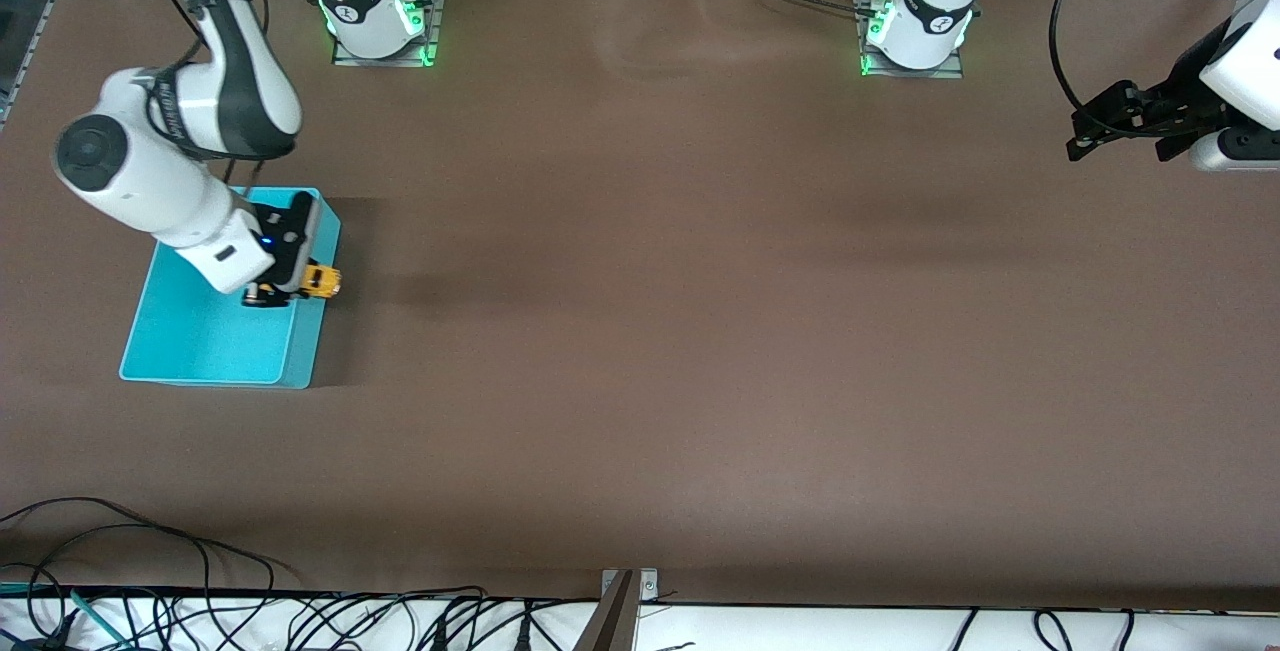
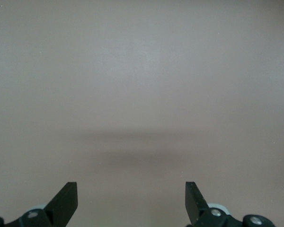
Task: Wind up and store yellow beetle car
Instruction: 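Lift the car with the right gripper over the cyan box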
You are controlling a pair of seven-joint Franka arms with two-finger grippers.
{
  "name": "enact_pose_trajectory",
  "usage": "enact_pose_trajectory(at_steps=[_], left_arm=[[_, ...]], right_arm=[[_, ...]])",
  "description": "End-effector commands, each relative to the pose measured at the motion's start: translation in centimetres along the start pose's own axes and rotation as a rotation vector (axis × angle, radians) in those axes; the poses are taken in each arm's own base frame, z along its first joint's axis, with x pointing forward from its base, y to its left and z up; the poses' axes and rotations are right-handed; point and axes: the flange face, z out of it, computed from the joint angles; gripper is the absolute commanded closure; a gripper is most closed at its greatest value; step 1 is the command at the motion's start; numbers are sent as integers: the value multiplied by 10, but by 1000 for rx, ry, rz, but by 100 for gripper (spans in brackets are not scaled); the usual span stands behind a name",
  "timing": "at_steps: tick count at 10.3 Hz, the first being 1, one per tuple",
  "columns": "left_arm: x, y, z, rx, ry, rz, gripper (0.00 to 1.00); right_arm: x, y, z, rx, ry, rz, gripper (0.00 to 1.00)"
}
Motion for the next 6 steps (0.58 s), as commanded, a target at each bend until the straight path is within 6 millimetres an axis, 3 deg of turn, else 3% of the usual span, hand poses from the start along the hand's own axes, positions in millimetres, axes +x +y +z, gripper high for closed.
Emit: enact_pose_trajectory(at_steps=[1, 4, 6], left_arm=[[0, -1, -7, 13, -4, -4, 0], [1, -2, -7, 13, -6, -3, 0], [1, -3, -7, 13, -6, -4, 0]], right_arm=[[-34, -10, -15, 11, -2, -149, 100], [-92, -21, -10, 27, 9, -319, 100], [-128, -36, 18, 61, 35, -440, 100]])
